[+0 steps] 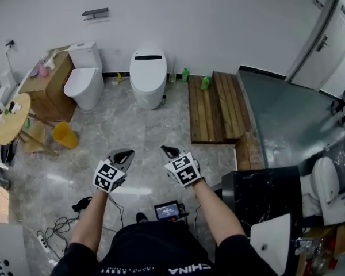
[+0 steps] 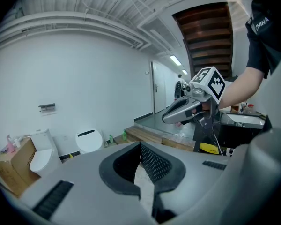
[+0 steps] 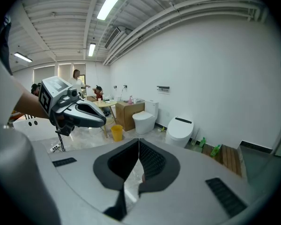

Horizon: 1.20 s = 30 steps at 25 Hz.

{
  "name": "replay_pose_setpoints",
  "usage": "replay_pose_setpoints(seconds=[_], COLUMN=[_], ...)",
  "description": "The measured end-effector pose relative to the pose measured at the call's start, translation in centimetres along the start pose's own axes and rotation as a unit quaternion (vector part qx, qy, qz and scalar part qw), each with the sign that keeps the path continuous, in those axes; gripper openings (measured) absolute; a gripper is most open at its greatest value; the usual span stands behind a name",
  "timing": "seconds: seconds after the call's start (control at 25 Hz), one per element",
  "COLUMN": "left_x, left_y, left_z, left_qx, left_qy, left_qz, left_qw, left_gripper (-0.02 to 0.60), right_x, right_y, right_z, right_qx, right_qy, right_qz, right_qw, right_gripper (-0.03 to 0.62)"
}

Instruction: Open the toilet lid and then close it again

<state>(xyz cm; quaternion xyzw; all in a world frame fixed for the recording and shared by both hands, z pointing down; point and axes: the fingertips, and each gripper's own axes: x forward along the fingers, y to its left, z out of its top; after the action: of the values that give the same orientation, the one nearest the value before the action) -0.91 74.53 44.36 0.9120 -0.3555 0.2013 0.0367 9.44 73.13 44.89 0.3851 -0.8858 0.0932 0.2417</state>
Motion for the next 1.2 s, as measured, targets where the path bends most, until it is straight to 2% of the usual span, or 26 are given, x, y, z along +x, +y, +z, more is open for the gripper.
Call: replay_pose_setpoints(seconds=[0.48,0.92,1.0,1.12,1.2], left_x=[1.2,5.2,5.8,6.1,6.4], left_y=[-0.5,-1.9,-2.0,-1.6,-1.0], left_z=[-0.1,1.1,1.3,2.1,1.9], left_qx=[0.003,0.015,-0.002,-0.056,-0.068], left_qy=[0.007,0.013,0.006,-0.037,-0.041], left_qz=[0.006,0.011,0.010,0.003,0.005], left_qw=[1.0000,0.9997,0.9999,0.9978,0.9968], left_gripper=[0.009,0.009,0.009,0.009,0.009], right_x=[-0.5,-0.9,-1.0,-0.9,-0.5], right_y=[-1.5,-6.8,-7.5,-8.4,-8.8], right_z=[-0.9,-3.3,-3.9,-4.9,-5.4], right_qx=[0.018,0.031,0.038,0.046,0.053], right_qy=[0.000,-0.016,-0.013,-0.004,0.003], right_qz=[0.004,-0.004,-0.002,0.001,0.004], right_qw=[1.000,0.999,0.999,0.999,0.999], right_gripper=[0.014,0.014,0.014,0.014,0.014])
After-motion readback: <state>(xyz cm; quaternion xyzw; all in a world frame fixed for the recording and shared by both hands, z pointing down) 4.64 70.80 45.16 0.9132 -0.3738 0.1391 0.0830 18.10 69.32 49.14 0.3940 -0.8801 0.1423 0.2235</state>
